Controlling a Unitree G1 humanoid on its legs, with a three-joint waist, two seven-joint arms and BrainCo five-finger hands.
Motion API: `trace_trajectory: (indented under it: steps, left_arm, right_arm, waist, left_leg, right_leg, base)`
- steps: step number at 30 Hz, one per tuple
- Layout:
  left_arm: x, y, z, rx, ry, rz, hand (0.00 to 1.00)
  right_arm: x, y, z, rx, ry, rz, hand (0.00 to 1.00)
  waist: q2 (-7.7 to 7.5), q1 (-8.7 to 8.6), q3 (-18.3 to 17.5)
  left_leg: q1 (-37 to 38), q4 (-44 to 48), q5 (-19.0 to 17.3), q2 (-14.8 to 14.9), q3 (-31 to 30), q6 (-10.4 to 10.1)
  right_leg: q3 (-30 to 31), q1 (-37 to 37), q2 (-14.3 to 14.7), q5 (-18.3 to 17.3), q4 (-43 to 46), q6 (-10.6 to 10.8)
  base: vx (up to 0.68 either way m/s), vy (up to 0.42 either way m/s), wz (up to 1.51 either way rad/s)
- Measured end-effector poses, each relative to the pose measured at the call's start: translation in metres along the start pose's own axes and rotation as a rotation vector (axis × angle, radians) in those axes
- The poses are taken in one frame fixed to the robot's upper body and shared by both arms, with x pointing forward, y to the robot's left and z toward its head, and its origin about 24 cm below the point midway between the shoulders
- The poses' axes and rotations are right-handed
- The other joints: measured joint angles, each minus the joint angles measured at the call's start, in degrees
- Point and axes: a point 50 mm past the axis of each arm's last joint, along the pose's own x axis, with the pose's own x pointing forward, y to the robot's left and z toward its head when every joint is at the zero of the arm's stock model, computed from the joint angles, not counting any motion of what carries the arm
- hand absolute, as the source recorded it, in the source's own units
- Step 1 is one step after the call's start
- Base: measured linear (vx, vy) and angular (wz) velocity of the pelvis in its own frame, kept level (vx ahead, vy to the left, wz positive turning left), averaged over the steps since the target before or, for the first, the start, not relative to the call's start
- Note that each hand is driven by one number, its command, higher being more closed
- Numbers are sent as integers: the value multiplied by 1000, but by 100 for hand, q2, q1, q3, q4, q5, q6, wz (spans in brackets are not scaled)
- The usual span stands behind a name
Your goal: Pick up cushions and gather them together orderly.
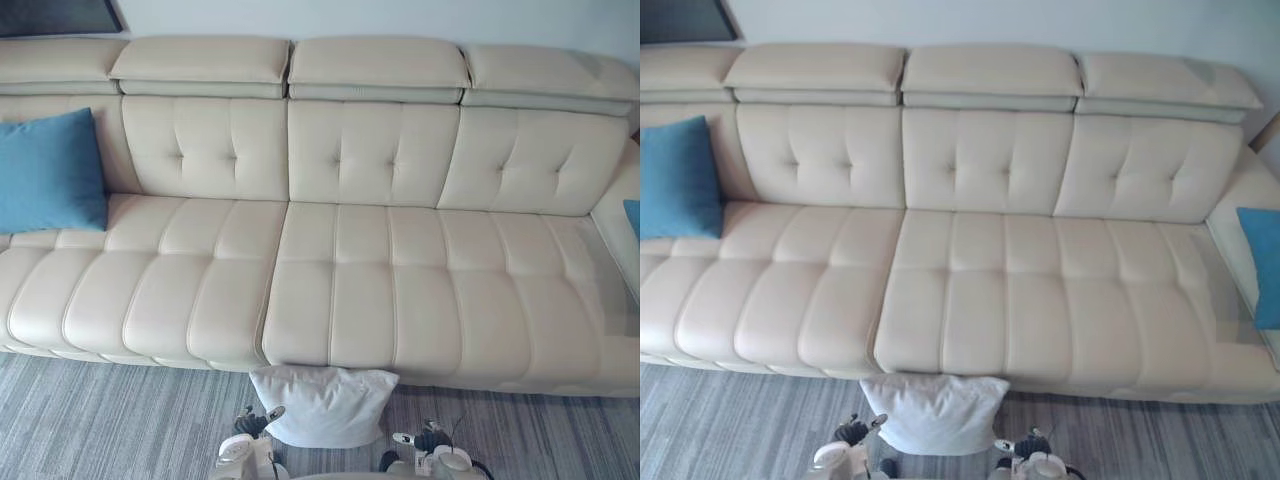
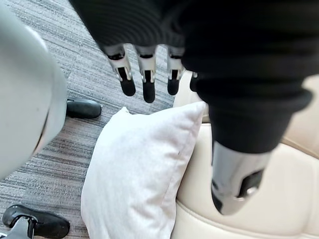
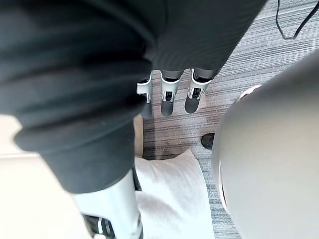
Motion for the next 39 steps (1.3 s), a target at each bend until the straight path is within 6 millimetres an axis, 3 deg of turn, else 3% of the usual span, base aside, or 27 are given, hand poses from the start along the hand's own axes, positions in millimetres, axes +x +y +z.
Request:
trace_trajectory:
  steps: [5,9,12,15,20,24,30,31,36,39]
  left_arm:
    - [3,-3,47,-112,-152,25,0]
    - [1,1,113,-220,-355,63,0]
    - [-6,10,152,-272,-477,92,0]
    - [-13,19,184,-323,-570,121,0]
    - [-33,23,237,-343,-747,118,0]
    - [-66,19,289,-376,-938,95,0]
    - [-97,0,327,-397,-1077,25,0]
    - [-106,-7,333,-406,-1107,12,100]
    - [-137,-34,358,-405,-1213,-70,100]
    - [-150,-37,367,-421,-1254,-68,100]
  right_arm:
    - [3,-4,66,60,-212,-49,0]
    - [-2,-16,114,164,-371,-125,0]
    - [-5,-23,135,238,-421,-165,0]
    - [-14,-25,170,307,-520,-171,0]
    - [-42,-14,241,354,-730,-120,0]
    - [-85,-5,304,381,-962,-68,0]
    - [-127,26,346,364,-1123,41,0]
    - [-134,33,351,361,-1140,63,100]
    - [-148,41,364,369,-1183,78,100]
    - [-149,41,364,376,-1181,81,100]
  waist:
    - [63,43,573]
    - [73,42,1138]
    - [38,35,1491]
    - [41,32,1629]
    - [42,21,2055]
    - [42,21,2421]
    - [45,11,2516]
    - [45,15,2516]
    - [48,-19,2566]
    - [58,-59,2583]
  left_leg:
    - [-1568,1700,-479,280,-230,-10]
    - [-2920,3076,-1042,430,-603,-101]
    - [-3609,3656,-1132,422,-765,-87]
    - [-4409,3975,-1117,427,-886,-35]
    - [-5381,4320,-983,450,-1043,-34]
    - [-6069,4601,-910,451,-1143,-49]
    - [-6596,4650,-833,417,-1200,-98]
    - [-6630,4614,-804,410,-1198,-106]
    - [-6694,4389,-651,342,-1248,-146]
    - [-6786,4331,-580,330,-1343,-194]
  right_leg:
    - [143,-1225,32,-93,1043,84]
    - [138,-2307,6,-582,2155,94]
    - [183,-2915,-58,-724,2689,87]
    - [188,-3637,-76,-778,2971,72]
    - [191,-4520,-47,-601,3262,15]
    - [195,-5156,-51,-560,3543,-32]
    - [242,-5743,-54,-560,3755,-32]
    - [247,-5798,-54,-560,3754,-32]
    - [250,-5898,-61,-571,3729,-14]
    - [207,-5966,-39,-577,3742,-5]
  base:
    - [-157,-14,3]
    - [-249,21,14]
    - [-277,35,14]
    - [-179,8,6]
    - [-93,-16,-1]
    - [-8,-4,0]
    - [18,-5,1]
    - [23,-13,4]
    - [5,-18,12]
    - [-2,-24,9]
